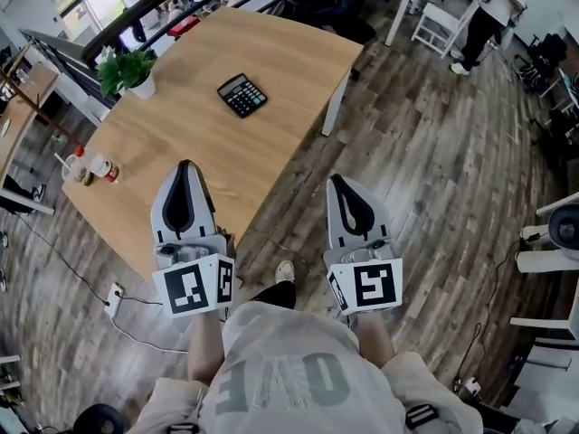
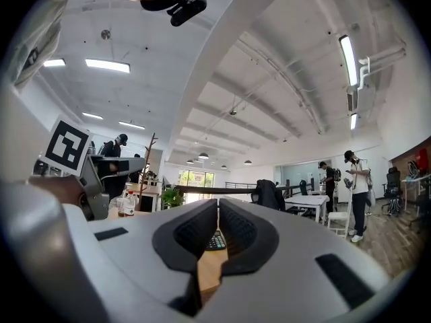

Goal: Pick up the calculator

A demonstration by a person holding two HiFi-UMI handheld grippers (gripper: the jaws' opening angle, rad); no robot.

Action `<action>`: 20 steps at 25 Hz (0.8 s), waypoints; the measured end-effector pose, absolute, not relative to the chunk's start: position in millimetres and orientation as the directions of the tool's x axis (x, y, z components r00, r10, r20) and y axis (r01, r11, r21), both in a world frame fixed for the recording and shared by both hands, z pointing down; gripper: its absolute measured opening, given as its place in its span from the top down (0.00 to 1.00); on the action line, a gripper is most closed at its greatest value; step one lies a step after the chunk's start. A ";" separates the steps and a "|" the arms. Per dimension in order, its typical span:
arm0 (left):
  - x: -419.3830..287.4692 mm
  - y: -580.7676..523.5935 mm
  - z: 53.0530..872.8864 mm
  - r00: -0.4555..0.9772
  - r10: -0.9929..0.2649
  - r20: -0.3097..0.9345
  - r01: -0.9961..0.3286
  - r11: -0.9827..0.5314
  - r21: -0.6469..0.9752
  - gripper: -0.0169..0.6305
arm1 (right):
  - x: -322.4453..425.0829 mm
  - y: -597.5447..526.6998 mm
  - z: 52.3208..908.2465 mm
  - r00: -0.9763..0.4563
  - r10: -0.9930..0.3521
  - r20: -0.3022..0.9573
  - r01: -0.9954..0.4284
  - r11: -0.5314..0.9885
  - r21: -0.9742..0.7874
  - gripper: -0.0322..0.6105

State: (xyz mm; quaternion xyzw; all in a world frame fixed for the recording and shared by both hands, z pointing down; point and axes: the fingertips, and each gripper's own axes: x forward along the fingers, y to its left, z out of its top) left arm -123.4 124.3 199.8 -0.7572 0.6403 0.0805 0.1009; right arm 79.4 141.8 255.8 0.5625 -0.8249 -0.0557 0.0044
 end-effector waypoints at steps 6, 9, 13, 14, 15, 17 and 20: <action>-138.0 73.8 200.7 0.132 -0.958 -0.256 -0.991 -0.127 -0.034 0.96 | 61.0 79.1 246.7 -0.404 -0.911 -0.078 -0.913 0.396 0.102 0.92; -144.4 52.1 203.1 0.119 -0.960 -0.254 -0.993 -0.119 -0.017 0.96 | 53.1 55.2 243.7 -0.407 -0.910 -0.080 -0.911 0.399 0.103 0.92; -144.9 33.1 203.7 0.117 -0.961 -0.251 -0.992 -0.124 0.015 0.96 | 50.8 39.2 242.2 -0.408 -0.911 -0.058 -0.909 0.401 0.112 0.92; -143.4 29.8 204.5 0.118 -0.962 -0.246 -0.992 -0.128 0.024 0.96 | 51.7 37.4 242.0 -0.409 -0.911 -0.050 -0.908 0.401 0.122 0.92; -141.5 27.4 205.6 0.119 -0.963 -0.242 -0.991 -0.130 0.031 0.96 | 52.9 36.1 242.1 -0.410 -0.911 -0.043 -0.907 0.401 0.130 0.92; -138.8 24.2 207.8 0.117 -0.964 -0.237 -0.990 -0.131 0.043 0.96 | 54.2 33.3 243.1 -0.413 -0.910 -0.029 -0.904 0.406 0.135 0.92; -138.7 20.0 211.4 0.098 -0.968 -0.229 -0.992 -0.114 0.056 0.96 | 52.6 25.4 246.5 -0.424 -0.906 -0.012 -0.898 0.418 0.136 0.92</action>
